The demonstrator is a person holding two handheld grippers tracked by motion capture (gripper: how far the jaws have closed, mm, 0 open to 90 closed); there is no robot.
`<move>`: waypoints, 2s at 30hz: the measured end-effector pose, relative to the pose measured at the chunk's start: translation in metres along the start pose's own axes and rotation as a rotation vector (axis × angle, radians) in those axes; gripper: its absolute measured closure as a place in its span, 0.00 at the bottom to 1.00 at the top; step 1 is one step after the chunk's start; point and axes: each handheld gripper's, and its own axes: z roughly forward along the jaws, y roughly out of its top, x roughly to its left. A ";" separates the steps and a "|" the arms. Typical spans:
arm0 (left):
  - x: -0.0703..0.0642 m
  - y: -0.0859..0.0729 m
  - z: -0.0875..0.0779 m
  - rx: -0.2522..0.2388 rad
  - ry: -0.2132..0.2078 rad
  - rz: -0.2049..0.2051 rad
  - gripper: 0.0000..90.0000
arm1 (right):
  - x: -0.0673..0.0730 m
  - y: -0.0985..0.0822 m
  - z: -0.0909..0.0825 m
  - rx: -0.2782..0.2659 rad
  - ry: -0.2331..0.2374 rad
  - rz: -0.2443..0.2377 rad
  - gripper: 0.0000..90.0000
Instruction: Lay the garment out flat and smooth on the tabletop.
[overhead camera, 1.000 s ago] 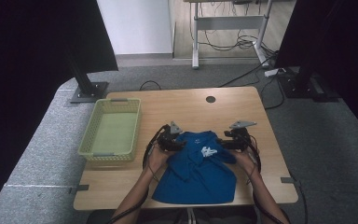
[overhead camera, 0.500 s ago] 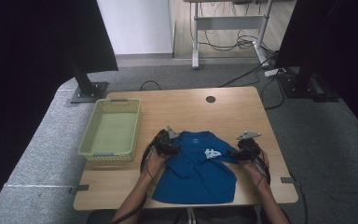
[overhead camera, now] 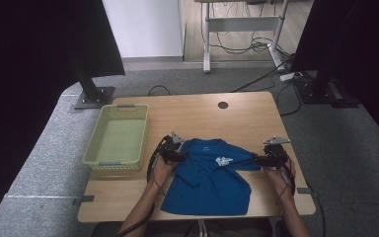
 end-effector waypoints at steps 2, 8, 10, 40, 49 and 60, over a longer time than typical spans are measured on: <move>0.001 0.000 0.000 0.003 -0.005 -0.003 0.48 | 0.009 0.003 -0.001 -0.010 0.043 -0.002 0.34; 0.004 0.002 0.003 0.004 -0.008 -0.020 0.48 | 0.033 -0.002 0.013 0.072 0.067 -0.072 0.31; 0.005 0.003 0.004 0.005 -0.004 -0.025 0.48 | 0.031 -0.004 0.016 0.079 0.049 -0.067 0.30; 0.023 0.022 0.020 0.044 0.014 -0.055 0.48 | -0.009 -0.017 -0.001 0.111 -0.045 0.001 0.27; 0.018 0.024 0.010 0.020 0.024 -0.012 0.43 | 0.019 0.008 -0.003 0.009 0.076 -0.006 0.25; -0.033 0.010 -0.023 -0.009 -0.112 0.068 0.42 | 0.070 0.011 0.034 0.069 0.204 -0.086 0.19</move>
